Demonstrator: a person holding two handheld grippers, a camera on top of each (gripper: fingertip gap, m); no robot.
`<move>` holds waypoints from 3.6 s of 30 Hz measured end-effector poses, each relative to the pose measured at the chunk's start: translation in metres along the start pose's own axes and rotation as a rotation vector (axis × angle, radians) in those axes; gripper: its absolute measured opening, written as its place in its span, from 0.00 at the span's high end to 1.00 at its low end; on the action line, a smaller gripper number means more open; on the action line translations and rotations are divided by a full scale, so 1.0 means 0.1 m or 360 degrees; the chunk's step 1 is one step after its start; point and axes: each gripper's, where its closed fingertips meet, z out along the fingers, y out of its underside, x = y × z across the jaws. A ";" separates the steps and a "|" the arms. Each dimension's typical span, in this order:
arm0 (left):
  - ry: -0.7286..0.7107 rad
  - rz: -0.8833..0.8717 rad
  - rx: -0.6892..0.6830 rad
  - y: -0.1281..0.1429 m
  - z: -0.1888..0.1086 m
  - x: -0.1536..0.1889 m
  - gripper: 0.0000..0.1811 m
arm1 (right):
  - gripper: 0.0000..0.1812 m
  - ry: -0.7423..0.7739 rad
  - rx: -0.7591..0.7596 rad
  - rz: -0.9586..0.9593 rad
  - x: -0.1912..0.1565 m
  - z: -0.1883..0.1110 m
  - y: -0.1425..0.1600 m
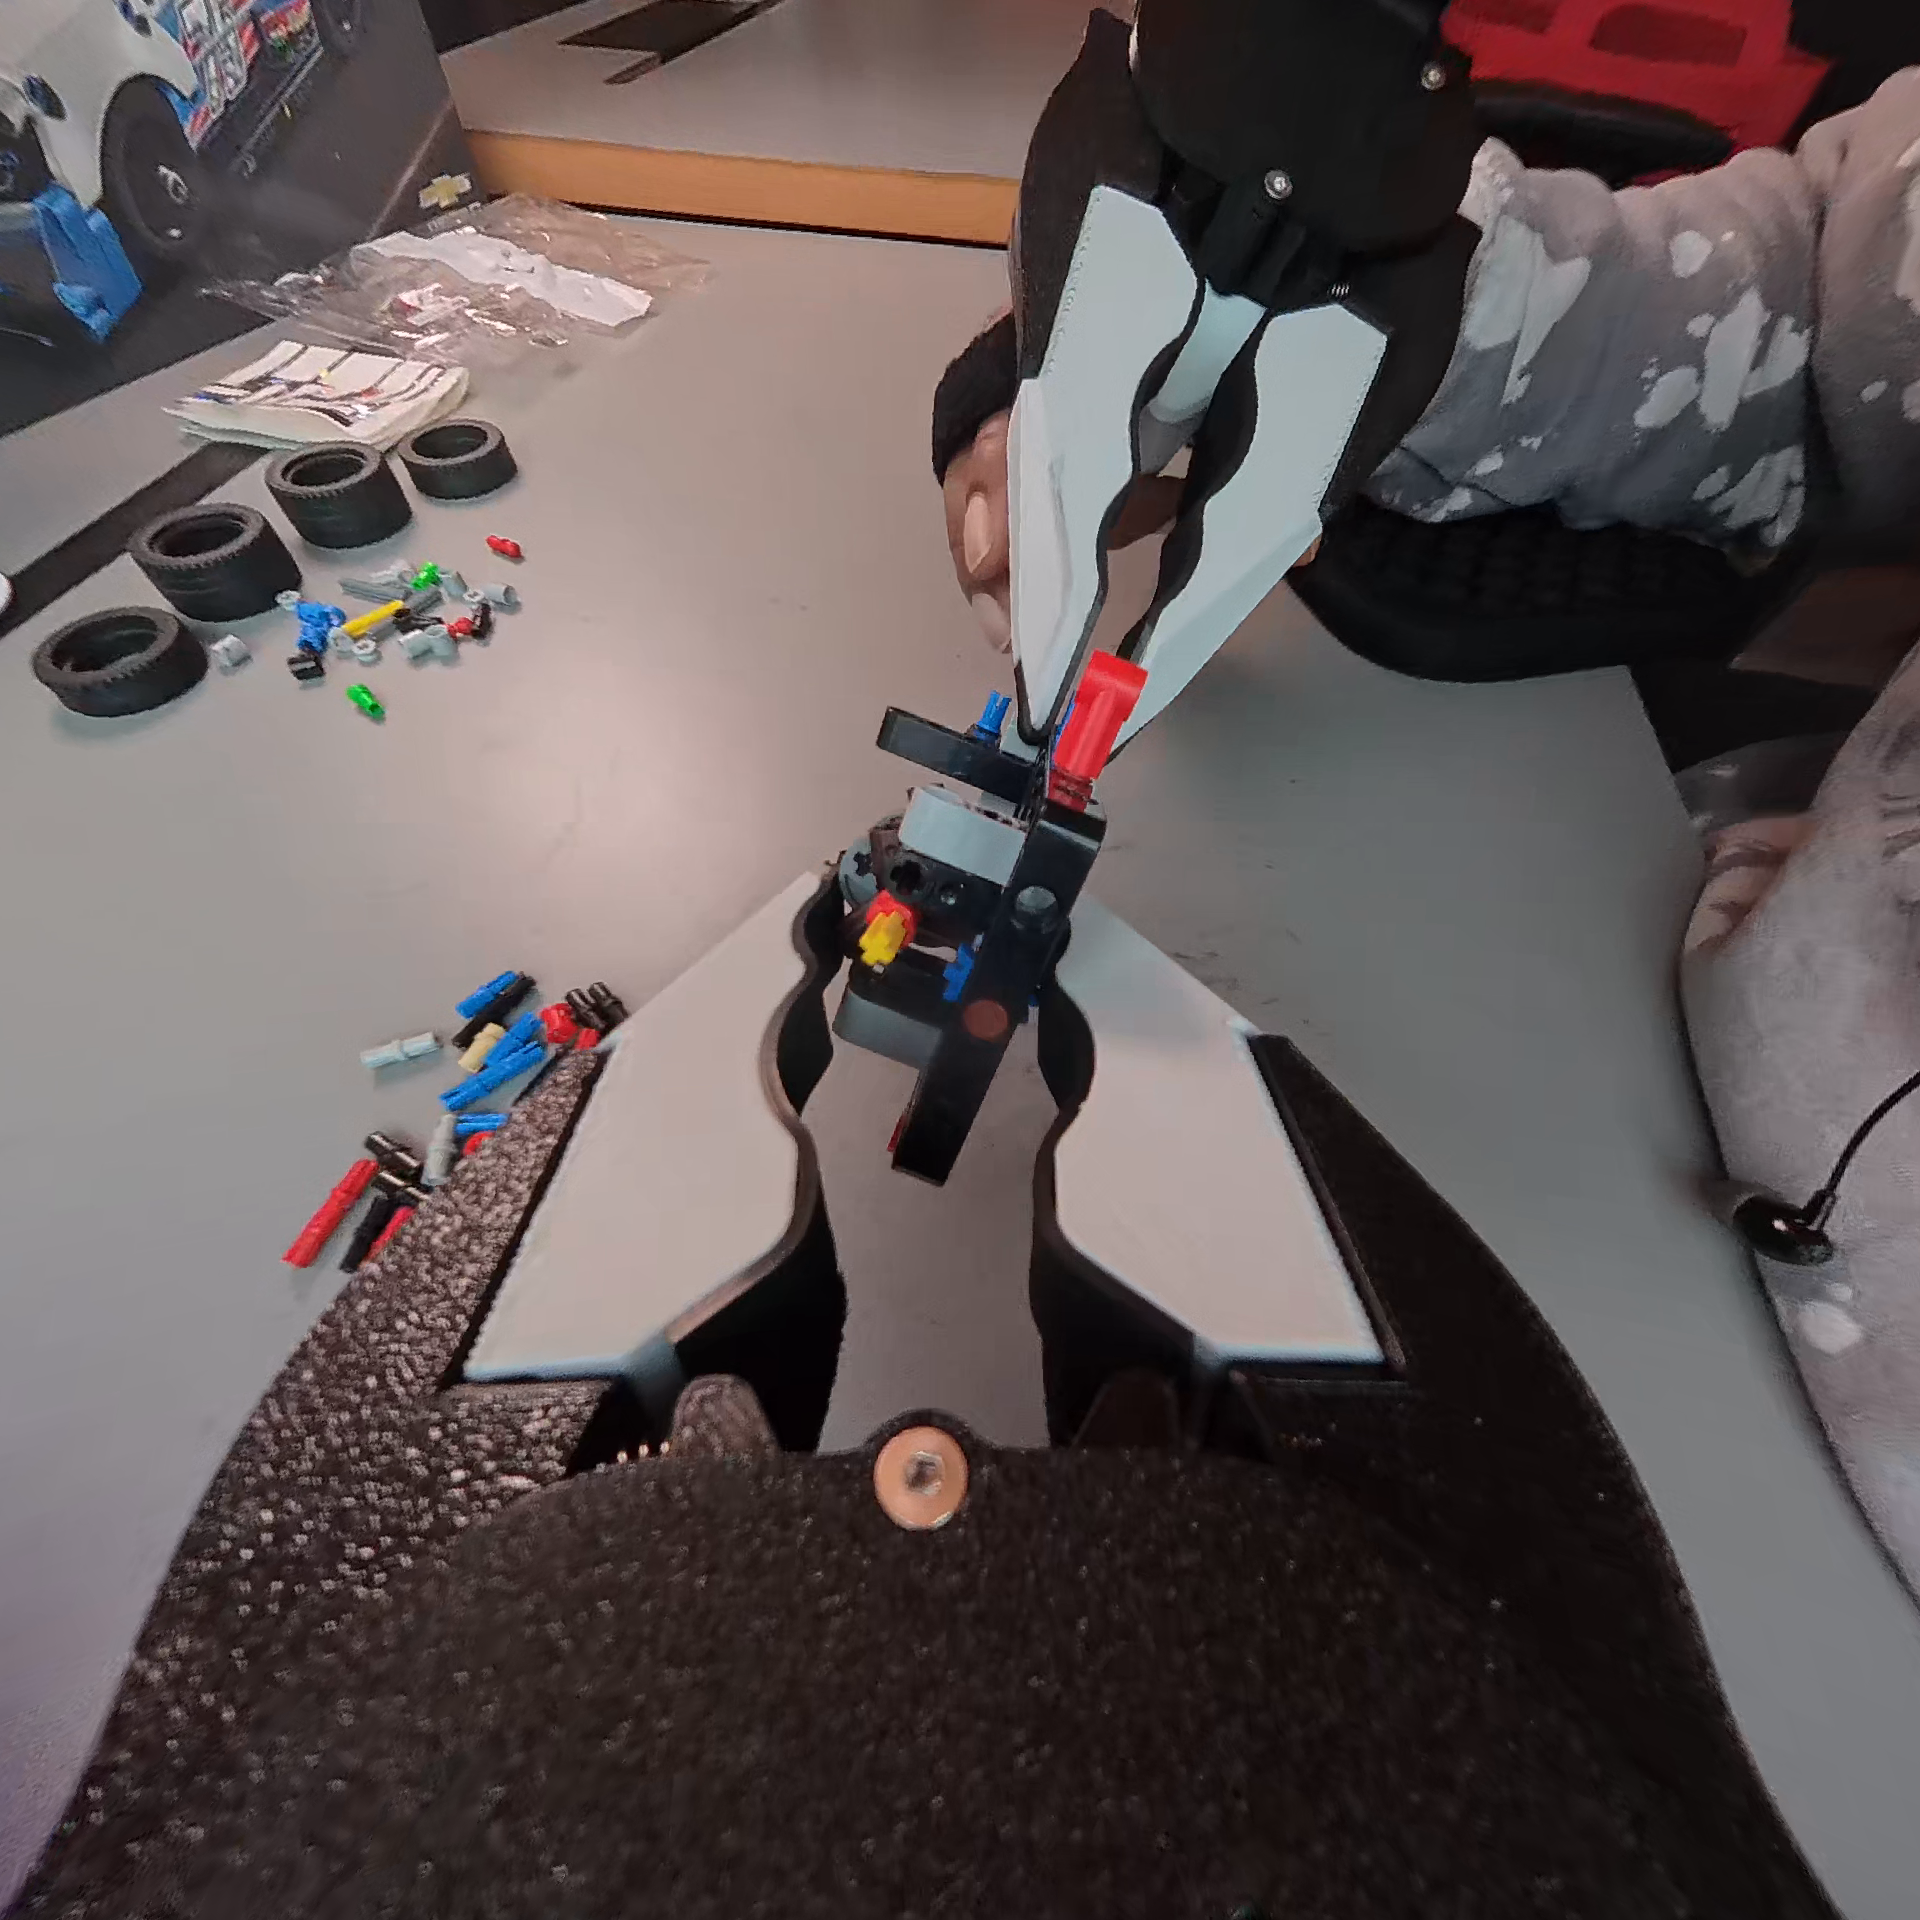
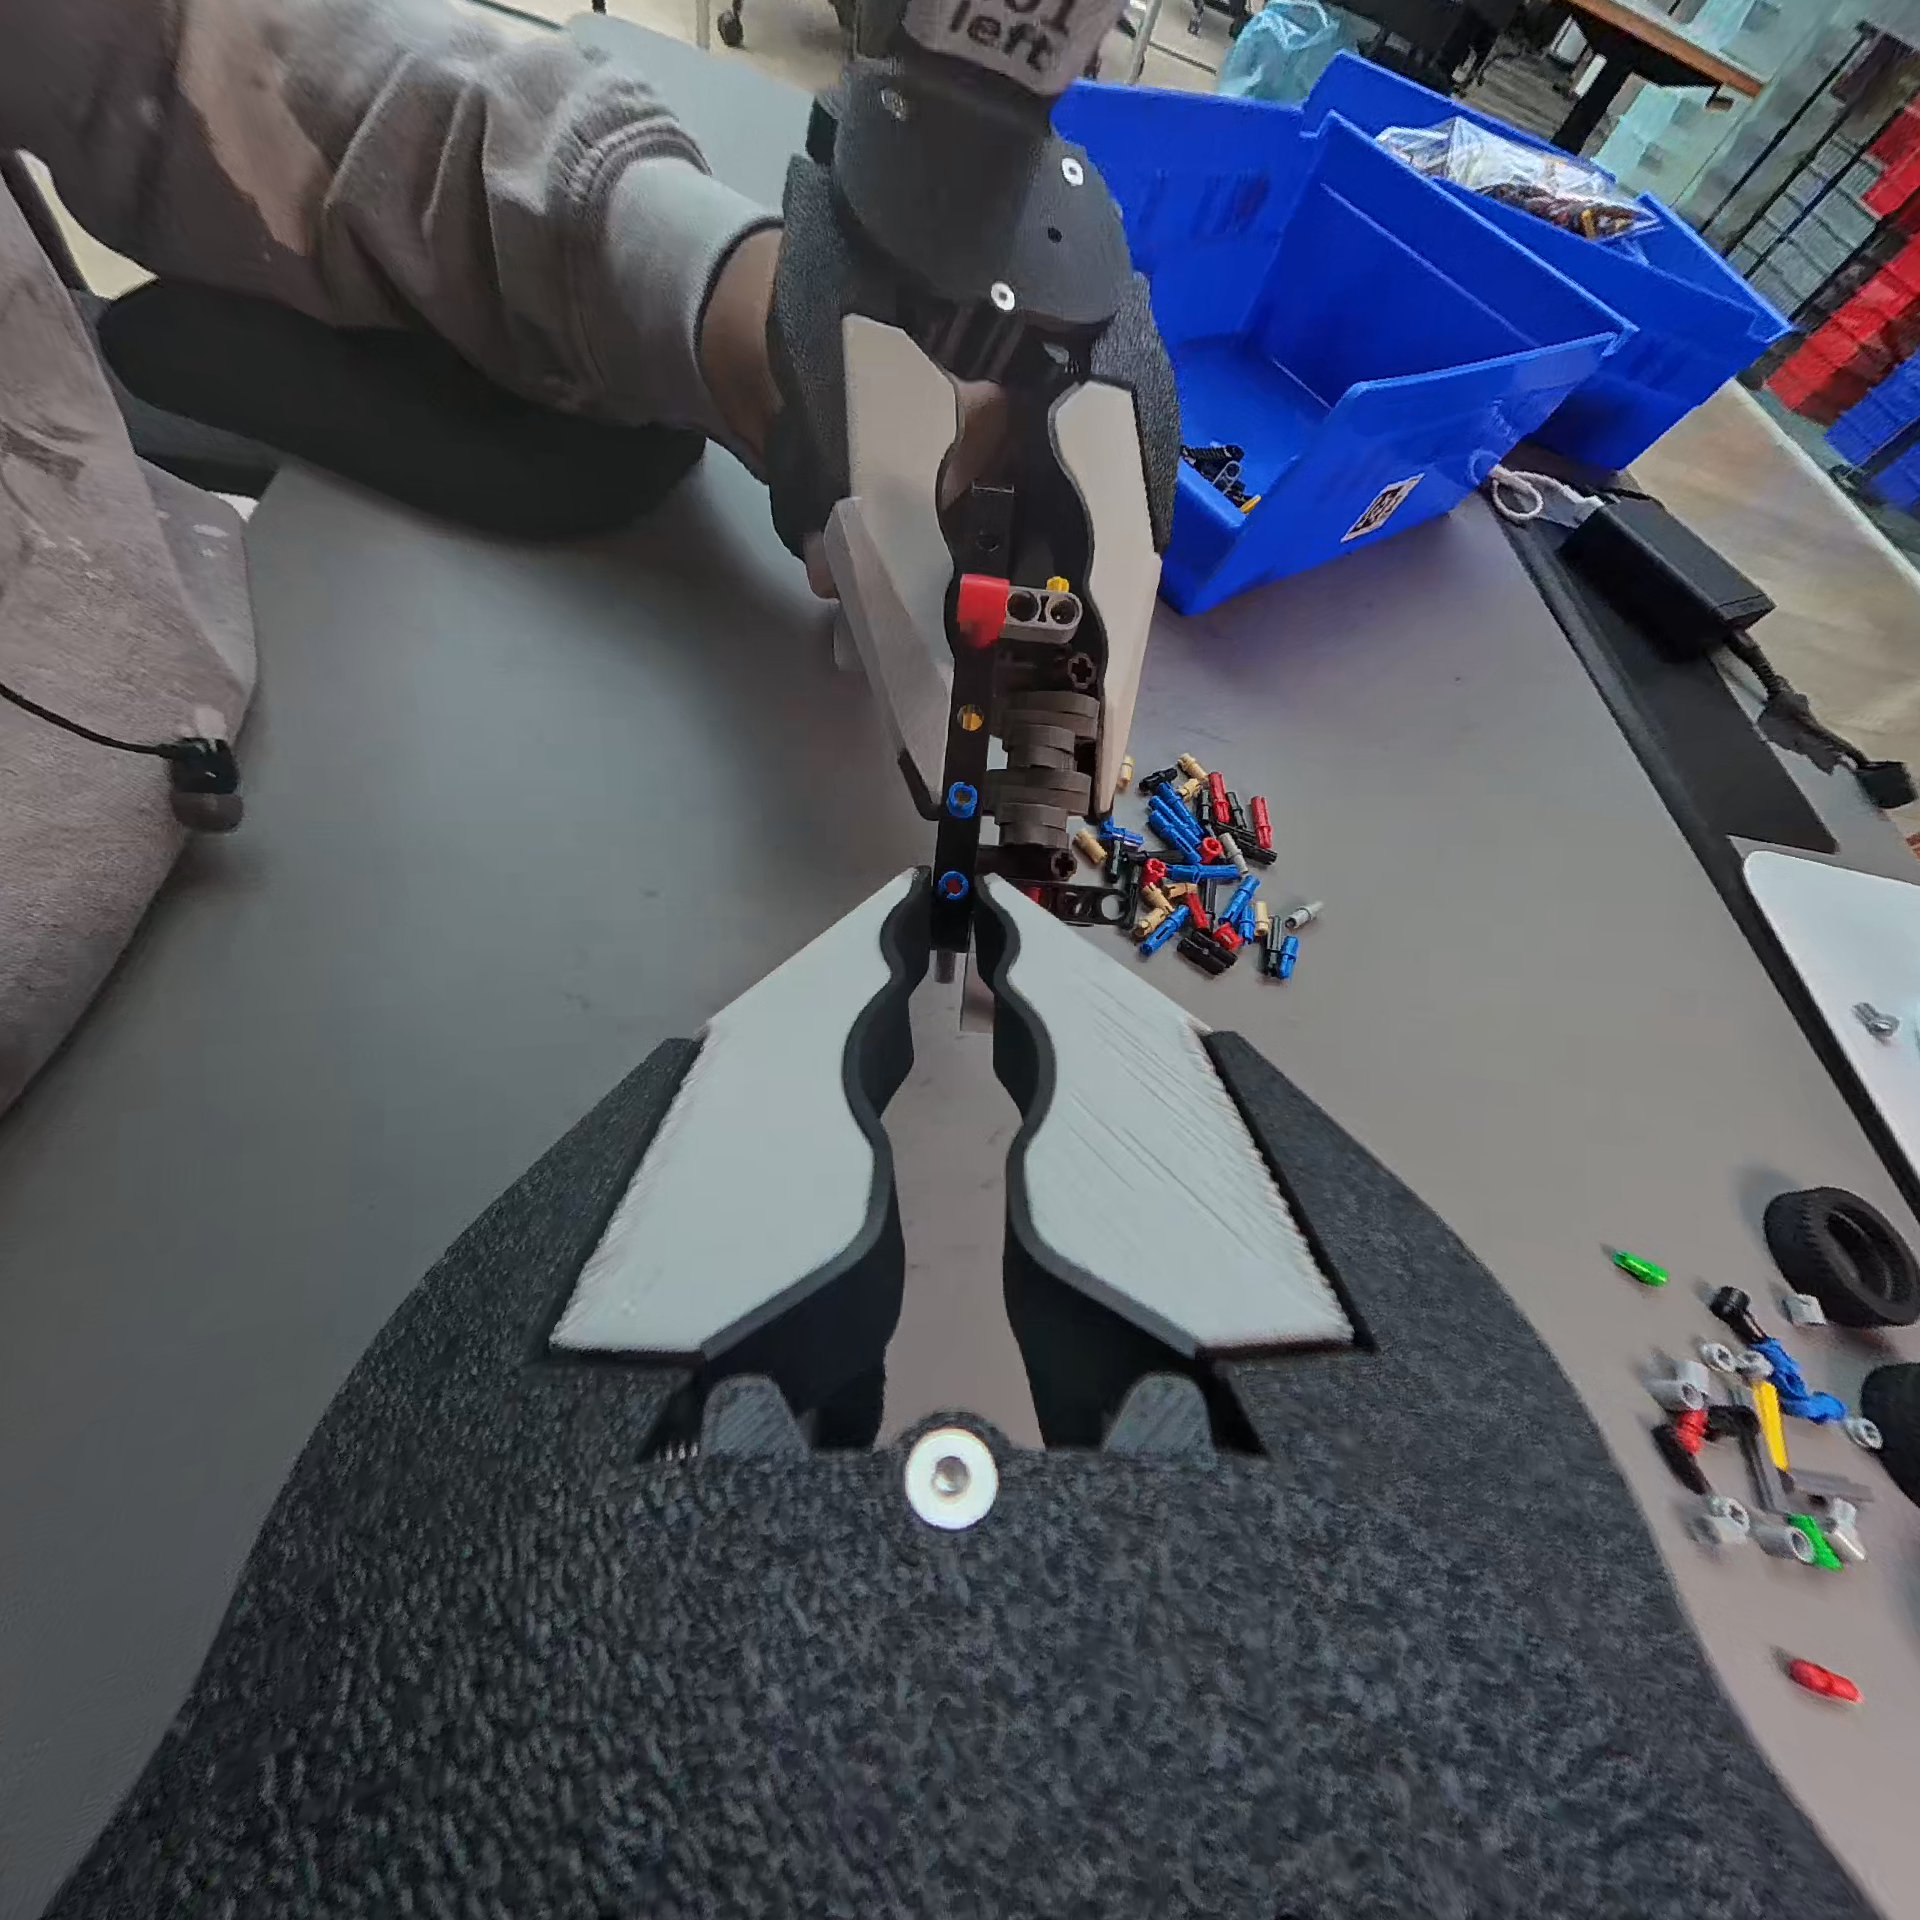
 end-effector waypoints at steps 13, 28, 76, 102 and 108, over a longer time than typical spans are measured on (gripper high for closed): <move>-0.0046 0.0304 -0.0079 -0.10 -0.02 0.14 0.78 | 0.96 -0.0131 -0.0178 0.0153 -0.06 -0.16 0.02; 0.0141 -0.0152 0.0647 -0.75 -0.33 0.11 0.96 | 0.76 0.0135 0.0634 0.0651 0.43 -0.43 -0.55; 0.0167 -0.0346 0.0516 -0.69 -0.44 -0.08 1.00 | 0.96 -0.0087 0.0855 0.0705 0.46 -0.74 -0.51; 0.0182 -0.0145 0.0367 -0.78 -0.26 0.19 0.98 | 0.96 -0.0237 0.0870 0.0738 0.28 -0.50 -0.63; 0.0181 -0.0052 0.0193 -0.64 -0.21 0.25 0.98 | 0.96 -0.0285 0.0777 0.0678 0.20 -0.48 -0.53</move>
